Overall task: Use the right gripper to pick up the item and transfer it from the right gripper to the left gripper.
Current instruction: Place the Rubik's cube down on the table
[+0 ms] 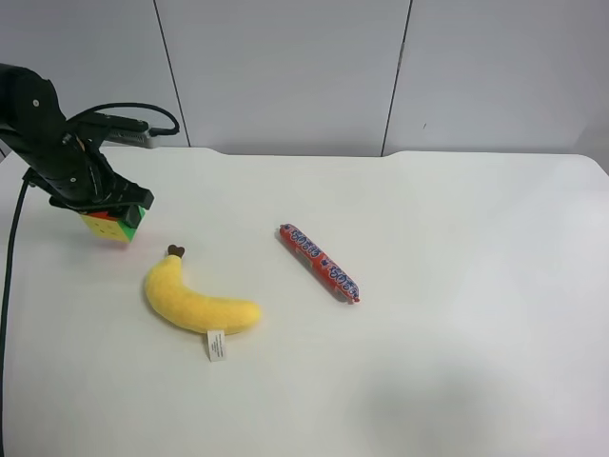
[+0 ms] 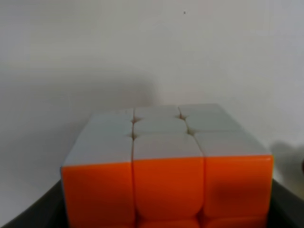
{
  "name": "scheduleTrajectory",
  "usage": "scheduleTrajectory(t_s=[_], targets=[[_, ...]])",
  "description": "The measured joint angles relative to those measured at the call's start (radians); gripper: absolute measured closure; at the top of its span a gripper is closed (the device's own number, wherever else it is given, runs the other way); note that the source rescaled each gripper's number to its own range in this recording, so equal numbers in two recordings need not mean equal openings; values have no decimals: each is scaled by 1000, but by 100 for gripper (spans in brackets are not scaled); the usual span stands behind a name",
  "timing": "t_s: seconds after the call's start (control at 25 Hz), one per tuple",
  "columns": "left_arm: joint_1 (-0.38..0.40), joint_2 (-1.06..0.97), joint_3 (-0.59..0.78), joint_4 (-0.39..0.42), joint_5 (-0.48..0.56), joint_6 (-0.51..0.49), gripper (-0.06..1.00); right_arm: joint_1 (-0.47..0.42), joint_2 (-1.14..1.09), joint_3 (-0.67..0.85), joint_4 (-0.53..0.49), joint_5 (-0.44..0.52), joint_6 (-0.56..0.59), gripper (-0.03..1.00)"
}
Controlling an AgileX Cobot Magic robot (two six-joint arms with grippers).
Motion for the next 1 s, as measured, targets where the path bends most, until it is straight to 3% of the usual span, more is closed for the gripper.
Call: scheduleTrajectory(t_s=[0.64, 0.68, 0.76, 0.8, 0.88, 1.0], targets=[[2, 45, 0, 11, -6, -1, 92, 0, 0, 0, 0, 0, 0, -3], [2, 45, 0, 11, -6, -3, 78, 0, 0, 0, 0, 0, 0, -3], [2, 45, 0, 11, -6, -5, 34, 0, 0, 0, 0, 0, 0, -3], [2, 45, 0, 11, -7, -6, 16, 0, 0, 0, 0, 0, 0, -3], [2, 45, 0, 11, -7, -7, 1, 0, 0, 0, 0, 0, 0, -3], [2, 42, 0, 11, -3, -7, -4, 0, 0, 0, 0, 0, 0, -3]])
